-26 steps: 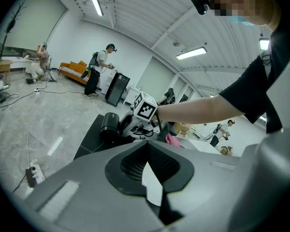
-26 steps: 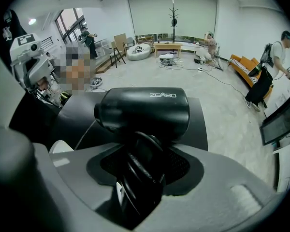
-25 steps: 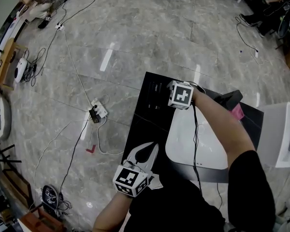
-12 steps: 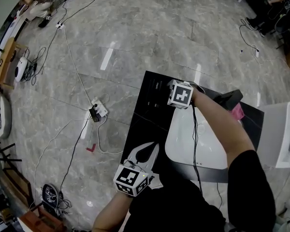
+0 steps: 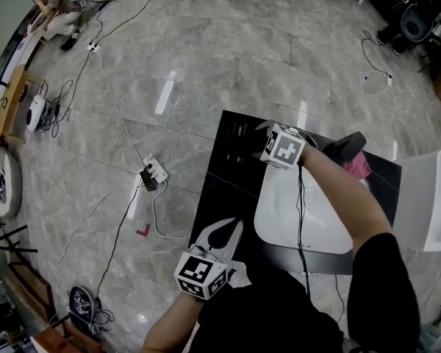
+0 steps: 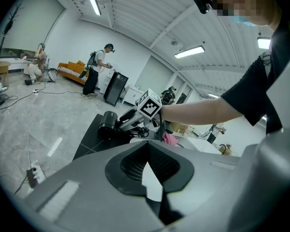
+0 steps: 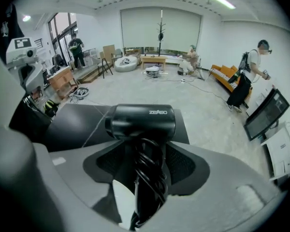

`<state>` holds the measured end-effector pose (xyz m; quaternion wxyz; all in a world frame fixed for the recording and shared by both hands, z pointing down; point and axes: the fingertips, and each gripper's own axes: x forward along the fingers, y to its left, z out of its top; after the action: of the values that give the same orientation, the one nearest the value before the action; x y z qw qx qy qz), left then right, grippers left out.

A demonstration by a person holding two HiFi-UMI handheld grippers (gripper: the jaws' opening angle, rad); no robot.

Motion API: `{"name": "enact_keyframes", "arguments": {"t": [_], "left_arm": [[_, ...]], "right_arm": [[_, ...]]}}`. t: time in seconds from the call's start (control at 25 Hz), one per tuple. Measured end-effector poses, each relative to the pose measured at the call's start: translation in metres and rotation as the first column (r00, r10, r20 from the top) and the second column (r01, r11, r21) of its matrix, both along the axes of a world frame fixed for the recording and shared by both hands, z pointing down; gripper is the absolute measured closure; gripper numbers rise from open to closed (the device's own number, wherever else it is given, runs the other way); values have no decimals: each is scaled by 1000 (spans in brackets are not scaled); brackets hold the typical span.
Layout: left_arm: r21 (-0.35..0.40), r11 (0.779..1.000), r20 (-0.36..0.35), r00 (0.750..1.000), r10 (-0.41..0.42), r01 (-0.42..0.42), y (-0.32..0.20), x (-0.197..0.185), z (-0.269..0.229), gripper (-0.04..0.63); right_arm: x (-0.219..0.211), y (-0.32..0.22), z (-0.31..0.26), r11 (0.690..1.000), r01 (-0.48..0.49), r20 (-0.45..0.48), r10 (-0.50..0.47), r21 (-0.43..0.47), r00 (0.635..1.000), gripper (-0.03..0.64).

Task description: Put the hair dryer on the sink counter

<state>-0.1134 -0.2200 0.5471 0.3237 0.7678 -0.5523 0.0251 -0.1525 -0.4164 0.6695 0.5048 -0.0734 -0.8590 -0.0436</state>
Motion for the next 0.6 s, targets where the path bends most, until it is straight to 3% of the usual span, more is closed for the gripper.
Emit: {"name": "enact_keyframes", "arguments": {"t": [0.12,0.24,0.36,0.6], "left_arm": [[22,1000,8,1000,10,-10,1,-3,-10,592],[45,998,20,999,32,-33,3,-6,-22,592],[68,996,31,998,60,-62,4,-6,-34,592],[114,989,55,995,84,-90,11,-20,-53,592]], "right_arm": [[4,8,-31,995,-97,112,99,-25,989,357],[10,18,-65,973,-217,247,230,-79,941,452],[20,23,-95,929,-343,356,369,-137,859,615],[38,54,-147,821,-476,469,570,-314,674,615]]}}
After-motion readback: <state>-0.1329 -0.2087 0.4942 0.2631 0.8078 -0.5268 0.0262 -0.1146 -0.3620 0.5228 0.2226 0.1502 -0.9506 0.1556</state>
